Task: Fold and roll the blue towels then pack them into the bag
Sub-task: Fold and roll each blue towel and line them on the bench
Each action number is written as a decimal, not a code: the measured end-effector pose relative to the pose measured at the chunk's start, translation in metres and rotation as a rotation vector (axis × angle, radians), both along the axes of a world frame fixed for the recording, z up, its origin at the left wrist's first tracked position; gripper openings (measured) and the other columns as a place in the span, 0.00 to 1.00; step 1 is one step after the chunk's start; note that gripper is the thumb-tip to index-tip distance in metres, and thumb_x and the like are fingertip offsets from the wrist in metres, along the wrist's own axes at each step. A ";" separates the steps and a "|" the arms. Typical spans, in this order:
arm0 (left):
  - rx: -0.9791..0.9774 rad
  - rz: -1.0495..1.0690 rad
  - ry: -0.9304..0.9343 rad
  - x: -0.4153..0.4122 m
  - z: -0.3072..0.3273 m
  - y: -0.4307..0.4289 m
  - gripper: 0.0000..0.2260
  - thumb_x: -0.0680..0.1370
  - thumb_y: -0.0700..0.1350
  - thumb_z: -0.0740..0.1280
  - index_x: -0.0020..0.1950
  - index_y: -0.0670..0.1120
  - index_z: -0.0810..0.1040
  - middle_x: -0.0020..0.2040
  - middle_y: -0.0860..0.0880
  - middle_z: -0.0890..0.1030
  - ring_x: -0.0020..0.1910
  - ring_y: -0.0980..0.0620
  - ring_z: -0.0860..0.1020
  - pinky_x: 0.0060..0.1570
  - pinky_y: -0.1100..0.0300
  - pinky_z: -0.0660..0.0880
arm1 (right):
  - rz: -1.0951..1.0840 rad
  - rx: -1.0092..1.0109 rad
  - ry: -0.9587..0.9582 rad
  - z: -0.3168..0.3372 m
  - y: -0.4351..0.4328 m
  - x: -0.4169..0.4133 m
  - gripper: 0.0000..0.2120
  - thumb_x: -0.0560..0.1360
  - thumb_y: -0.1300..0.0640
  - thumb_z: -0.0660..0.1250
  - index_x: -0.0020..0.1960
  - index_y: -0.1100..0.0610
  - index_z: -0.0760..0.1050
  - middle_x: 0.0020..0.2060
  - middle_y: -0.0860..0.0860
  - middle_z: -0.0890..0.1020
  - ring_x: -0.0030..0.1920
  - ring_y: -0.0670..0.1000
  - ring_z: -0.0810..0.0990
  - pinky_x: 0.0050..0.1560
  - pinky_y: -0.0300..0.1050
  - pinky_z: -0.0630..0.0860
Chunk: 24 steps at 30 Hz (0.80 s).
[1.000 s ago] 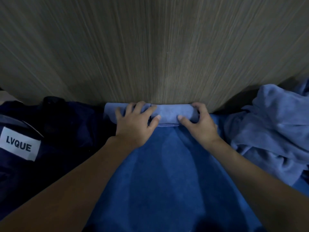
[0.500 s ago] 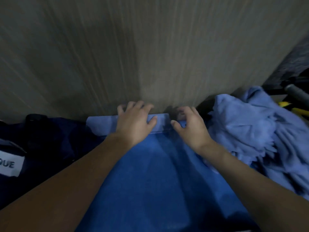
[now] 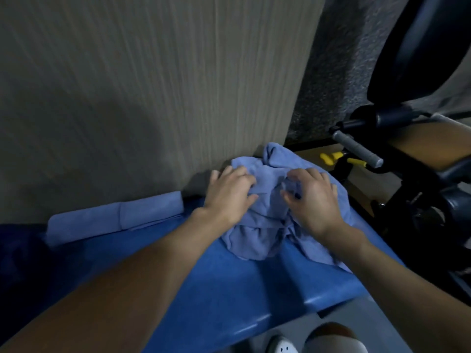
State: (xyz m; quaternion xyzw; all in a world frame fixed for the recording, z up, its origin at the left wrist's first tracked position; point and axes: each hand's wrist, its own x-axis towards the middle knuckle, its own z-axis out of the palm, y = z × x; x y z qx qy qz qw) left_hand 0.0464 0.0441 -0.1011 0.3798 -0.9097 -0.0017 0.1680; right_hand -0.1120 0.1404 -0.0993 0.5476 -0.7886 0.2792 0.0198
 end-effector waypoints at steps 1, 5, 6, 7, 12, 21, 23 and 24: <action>-0.005 0.002 0.048 -0.001 0.000 0.000 0.06 0.79 0.51 0.65 0.53 0.52 0.79 0.53 0.54 0.77 0.56 0.49 0.73 0.51 0.53 0.61 | 0.007 0.007 -0.011 0.000 0.001 -0.003 0.17 0.74 0.52 0.68 0.62 0.51 0.73 0.57 0.52 0.75 0.61 0.58 0.69 0.58 0.56 0.66; -0.029 -0.050 0.228 -0.001 0.013 0.001 0.03 0.77 0.42 0.68 0.46 0.48 0.81 0.46 0.51 0.79 0.49 0.46 0.76 0.46 0.51 0.66 | 0.024 0.016 -0.031 0.005 0.001 -0.007 0.18 0.75 0.50 0.67 0.64 0.49 0.72 0.55 0.50 0.76 0.60 0.57 0.70 0.58 0.55 0.66; -0.056 -0.079 0.260 0.002 0.018 0.002 0.02 0.76 0.41 0.68 0.45 0.47 0.81 0.45 0.50 0.79 0.47 0.44 0.77 0.45 0.50 0.68 | 0.029 0.010 -0.029 0.008 0.001 -0.005 0.19 0.75 0.49 0.67 0.65 0.49 0.71 0.55 0.50 0.77 0.60 0.57 0.70 0.58 0.56 0.67; -0.089 -0.104 0.288 0.006 0.026 0.003 0.02 0.75 0.41 0.68 0.45 0.46 0.81 0.44 0.49 0.79 0.45 0.43 0.77 0.44 0.49 0.70 | 0.034 -0.001 -0.041 0.012 0.000 -0.004 0.20 0.76 0.49 0.67 0.67 0.49 0.70 0.54 0.51 0.77 0.60 0.57 0.70 0.58 0.57 0.67; -0.224 -0.178 0.370 0.044 0.070 0.016 0.07 0.76 0.42 0.63 0.46 0.44 0.81 0.44 0.49 0.79 0.43 0.44 0.76 0.43 0.46 0.72 | 0.080 -0.033 -0.032 0.044 -0.004 0.012 0.08 0.76 0.52 0.66 0.55 0.47 0.77 0.43 0.51 0.74 0.53 0.59 0.73 0.48 0.52 0.66; -0.331 -0.046 0.325 0.155 0.128 0.041 0.08 0.75 0.41 0.64 0.45 0.42 0.82 0.44 0.46 0.80 0.42 0.42 0.77 0.43 0.45 0.74 | 0.297 -0.173 -0.111 0.092 -0.008 0.099 0.20 0.74 0.55 0.67 0.29 0.49 0.61 0.32 0.52 0.70 0.39 0.56 0.71 0.38 0.48 0.65; -0.317 0.002 0.314 0.181 0.132 0.049 0.09 0.75 0.43 0.63 0.44 0.42 0.82 0.44 0.46 0.80 0.42 0.42 0.78 0.44 0.45 0.75 | 0.355 -0.193 -0.175 0.097 -0.007 0.122 0.14 0.74 0.57 0.66 0.31 0.52 0.68 0.30 0.52 0.71 0.34 0.52 0.70 0.34 0.44 0.65; -0.304 0.024 0.314 0.194 0.132 0.054 0.10 0.75 0.43 0.62 0.44 0.42 0.82 0.43 0.46 0.80 0.43 0.42 0.78 0.45 0.45 0.75 | 0.382 -0.189 -0.210 0.099 -0.006 0.133 0.13 0.75 0.58 0.66 0.32 0.53 0.70 0.28 0.50 0.71 0.32 0.50 0.69 0.31 0.39 0.64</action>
